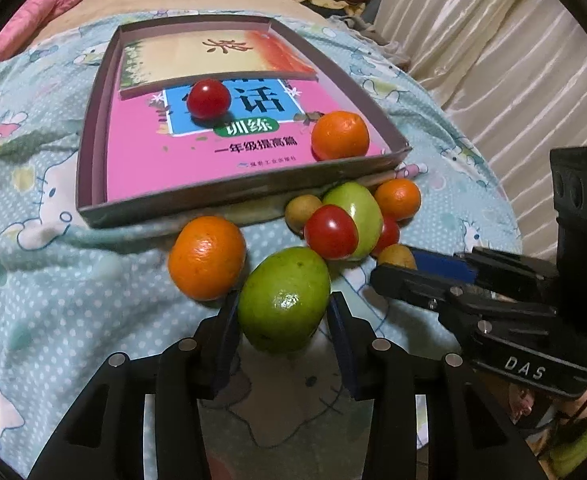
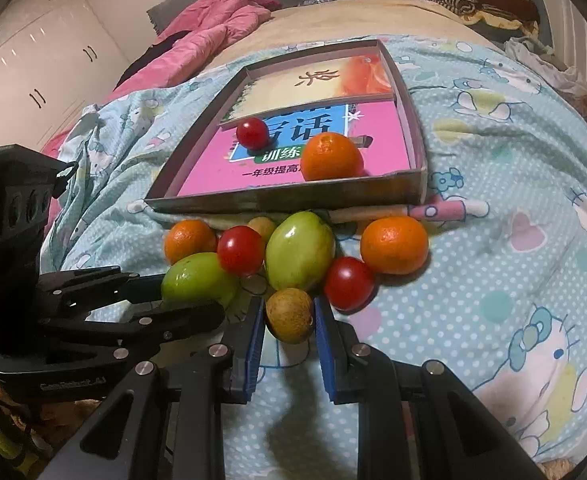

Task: Organize fruits
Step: 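Grasp a green guava with the left tool while the right tool grasps a small brown fruit, then lift the green guava with the left tool while the right tool carries the brown fruit over the book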

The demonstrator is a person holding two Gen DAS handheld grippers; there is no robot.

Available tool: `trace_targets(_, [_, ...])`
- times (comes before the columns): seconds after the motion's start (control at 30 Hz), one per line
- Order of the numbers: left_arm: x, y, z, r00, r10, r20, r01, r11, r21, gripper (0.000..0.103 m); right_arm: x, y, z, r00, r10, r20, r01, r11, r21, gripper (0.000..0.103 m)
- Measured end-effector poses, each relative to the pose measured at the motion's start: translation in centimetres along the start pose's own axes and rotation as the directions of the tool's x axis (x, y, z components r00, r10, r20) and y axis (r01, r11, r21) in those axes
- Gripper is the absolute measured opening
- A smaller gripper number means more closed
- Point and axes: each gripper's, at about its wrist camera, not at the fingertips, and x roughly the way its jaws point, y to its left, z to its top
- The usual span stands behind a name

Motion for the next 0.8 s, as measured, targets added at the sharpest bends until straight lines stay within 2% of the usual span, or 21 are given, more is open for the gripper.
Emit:
trace_targets(0.37, [1.1, 0.5, 0.9, 1.000, -0.019, 0.000, 0.019, 1.000, -0.022, 0.048, 0.2, -0.2, 0.0, 1.000, -0.001, -0.004, 0.002, 1.000, 0.008, 0.025])
trace_targets(0.6, [-0.6, 0.4, 0.6, 0.998, -0.038, 0.044, 0.039, 0.999, -0.021, 0.048, -1.6, 0.2, 0.6, 0.995, 0.036, 0.092, -0.035, 0.999, -0.018, 0.025])
trace_targets(0.8, [-2.8, 0.4, 0.4, 0.995, -0.027, 0.094, 0.030, 0.999, -0.029, 0.048, -3.2, 0.6, 1.3, 0.983, 0.034, 0.183, -0.024, 0.998, -0.056, 0.025])
